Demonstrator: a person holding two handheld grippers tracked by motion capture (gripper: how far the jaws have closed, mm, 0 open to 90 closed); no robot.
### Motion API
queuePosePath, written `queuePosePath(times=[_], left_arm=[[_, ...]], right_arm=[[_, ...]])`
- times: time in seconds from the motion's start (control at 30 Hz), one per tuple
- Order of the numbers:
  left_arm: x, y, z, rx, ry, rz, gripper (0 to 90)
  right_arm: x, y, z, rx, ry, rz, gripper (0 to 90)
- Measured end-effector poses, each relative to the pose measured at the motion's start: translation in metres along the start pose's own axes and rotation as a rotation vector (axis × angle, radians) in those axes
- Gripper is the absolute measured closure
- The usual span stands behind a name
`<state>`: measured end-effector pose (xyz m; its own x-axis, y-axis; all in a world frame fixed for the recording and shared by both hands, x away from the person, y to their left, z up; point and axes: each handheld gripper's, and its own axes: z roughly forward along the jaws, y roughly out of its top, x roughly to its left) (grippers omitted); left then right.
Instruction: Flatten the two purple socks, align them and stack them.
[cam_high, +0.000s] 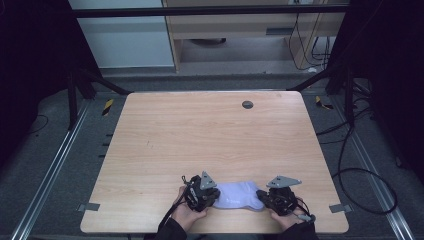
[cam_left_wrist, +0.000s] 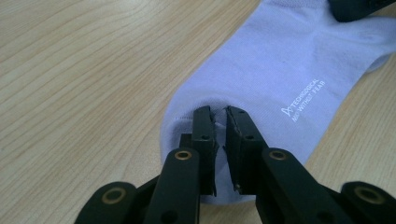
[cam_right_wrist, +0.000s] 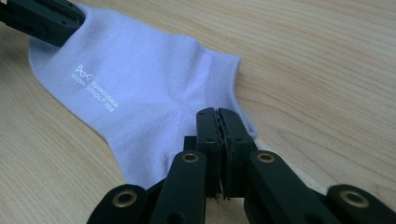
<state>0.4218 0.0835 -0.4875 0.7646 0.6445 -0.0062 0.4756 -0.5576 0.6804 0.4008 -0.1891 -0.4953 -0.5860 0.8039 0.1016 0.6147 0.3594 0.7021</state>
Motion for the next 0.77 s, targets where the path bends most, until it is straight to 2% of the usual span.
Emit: queuePosePath(times=[0.07,0.1,0.2,0.23,0.27,0.3,0.33,0.37,0.4,0.43,0.5,0.53,0.57,0.63,0.77], left_arm=[[0.001,0.001,-0.002,-0.01,0.009,-0.003,79.0],[0.004,0.003,-0.009,-0.039,0.021,-0.008,76.8],[0.008,0.004,-0.016,-0.067,0.023,-0.015,74.4],[0.011,0.005,-0.021,-0.089,0.031,-0.018,73.6],[0.017,0.004,-0.029,-0.11,0.042,-0.026,71.1],[0.017,0.004,-0.029,-0.11,0.042,-0.026,69.9],[0.022,0.003,-0.034,-0.126,0.053,-0.034,69.9],[0.03,0.001,-0.041,-0.141,0.069,-0.05,66.0],[0.03,0.001,-0.041,-0.141,0.069,-0.05,64.5],[0.035,-0.001,-0.044,-0.152,0.078,-0.06,64.5],[0.045,-0.005,-0.051,-0.17,0.094,-0.073,59.1],[0.05,-0.007,-0.054,-0.176,0.101,-0.082,55.3],[0.054,-0.011,-0.057,-0.181,0.109,-0.092,55.3],[0.063,-0.018,-0.063,-0.184,0.131,-0.105,50.9],[0.083,-0.032,-0.073,-0.189,0.178,-0.136,44.7]], right_arm=[[0.0,0.001,-0.001,-0.004,0.004,0.002,87.3],[-0.001,0.002,-0.004,-0.023,0.002,0.0,85.8],[-0.003,0.003,-0.008,-0.052,-0.006,0.011,83.2],[-0.004,0.003,-0.01,-0.068,-0.009,0.022,79.5],[-0.009,0.003,-0.012,-0.107,-0.024,0.033,72.9],[-0.009,0.003,-0.012,-0.107,-0.024,0.033,72.9],[-0.011,0.003,-0.013,-0.126,-0.034,0.035,68.8],[-0.017,0.003,-0.015,-0.159,-0.067,0.05,59.7],[-0.021,0.002,-0.016,-0.174,-0.085,0.057,55.2],[-0.021,0.002,-0.016,-0.174,-0.085,0.057,55.2],[-0.029,0.001,-0.017,-0.191,-0.116,0.081,45.0],[-0.037,-0.001,-0.019,-0.194,-0.141,0.108,36.7],[-0.037,-0.001,-0.019,-0.194,-0.141,0.108,36.7],[-0.046,-0.004,-0.021,-0.202,-0.159,0.138,32.6],[-0.059,-0.009,-0.025,-0.216,-0.195,0.165,27.5]])
